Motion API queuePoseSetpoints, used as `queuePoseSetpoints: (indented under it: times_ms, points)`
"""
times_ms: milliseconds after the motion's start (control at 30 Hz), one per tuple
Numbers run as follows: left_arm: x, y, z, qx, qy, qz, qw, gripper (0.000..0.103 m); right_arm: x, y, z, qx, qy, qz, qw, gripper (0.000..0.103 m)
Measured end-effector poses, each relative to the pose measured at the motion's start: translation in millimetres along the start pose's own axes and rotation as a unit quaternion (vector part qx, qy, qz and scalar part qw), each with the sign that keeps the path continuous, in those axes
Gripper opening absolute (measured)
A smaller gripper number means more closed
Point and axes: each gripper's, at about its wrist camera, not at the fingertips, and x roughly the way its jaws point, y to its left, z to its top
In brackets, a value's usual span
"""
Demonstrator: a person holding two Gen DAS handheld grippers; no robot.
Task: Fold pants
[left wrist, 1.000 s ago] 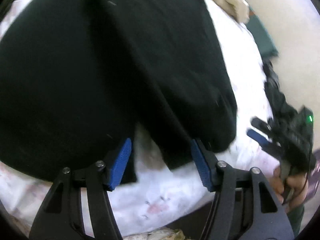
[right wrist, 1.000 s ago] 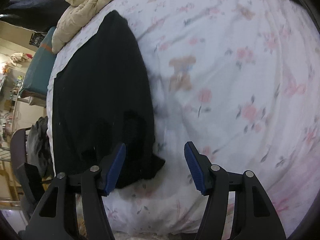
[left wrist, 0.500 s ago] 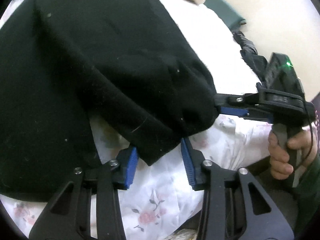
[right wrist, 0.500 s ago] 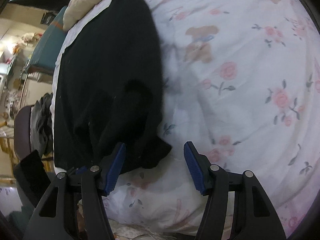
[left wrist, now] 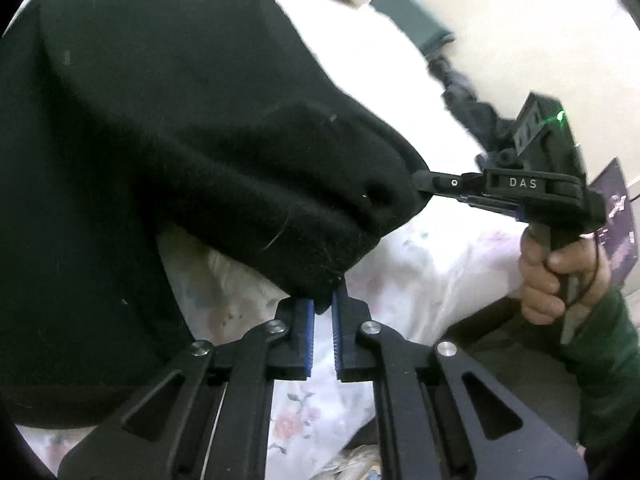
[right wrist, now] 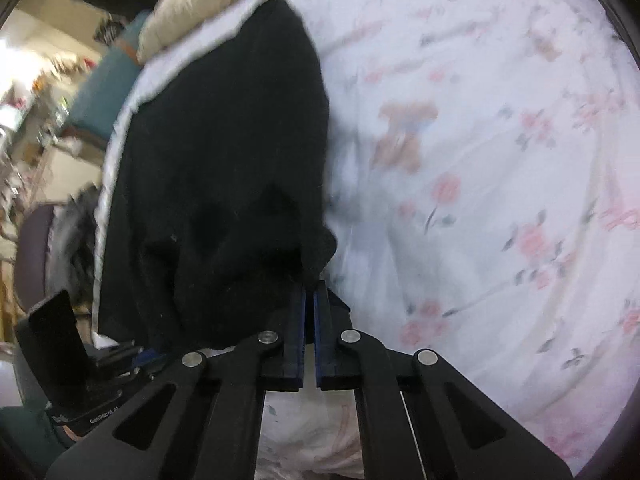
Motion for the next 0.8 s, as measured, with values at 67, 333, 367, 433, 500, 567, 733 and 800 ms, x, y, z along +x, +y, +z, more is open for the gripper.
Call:
queuePoseSetpoints:
  times_ms: [67, 333, 367, 433, 500, 567, 733, 800]
  points:
    - [-18.7, -1.9, 5.6, -0.003, -0.008, 0.001, 1.0, 0.004, -22.9, -1.9, 2.3, 0.0, -0.033, 0.008, 0.999, 0.002]
    - [-39.9, 6.7, 4.7, -0.004, -0.009, 0.026, 0.9996, 0.002, -54.4, -15.1, 13.4, 0.015, -0.071, -0.013, 0.997, 0.002]
    - [-38.5, 5.6, 2.1, -0.002, -0.007, 0.028, 0.9996, 0.002, -51.8, -14.0, 15.9, 0.016, -0.073, -0.033, 0.997, 0.002]
    - [-36.7, 7.0, -1.4, 0.002, 0.001, 0.035, 0.9994, 0.002, -46.3, -17.3, 19.8, 0.019, -0.073, -0.064, 0.995, 0.002]
    - [-35.8, 10.0, -9.0, 0.006, 0.014, 0.038, 0.9992, 0.001, -41.0, -20.9, 23.2, 0.028, -0.072, -0.086, 0.993, 0.002]
    - [-25.9, 7.3, -15.5, 0.012, 0.044, 0.038, 0.9982, 0.001, -34.9, -33.6, 25.8, 0.059, -0.053, -0.07, 0.994, 0.002]
    - [-12.3, -8.7, -41.2, 0.063, 0.097, 0.057, 0.9916, 0.001, -32.8, -37.6, 22.7, 0.078, -0.036, -0.076, 0.993, 0.004]
    - [-11.6, -12.3, -40.6, 0.063, 0.096, 0.064, 0.9913, 0.001, -36.0, -38.3, 20.0, 0.086, -0.038, -0.082, 0.992, 0.009]
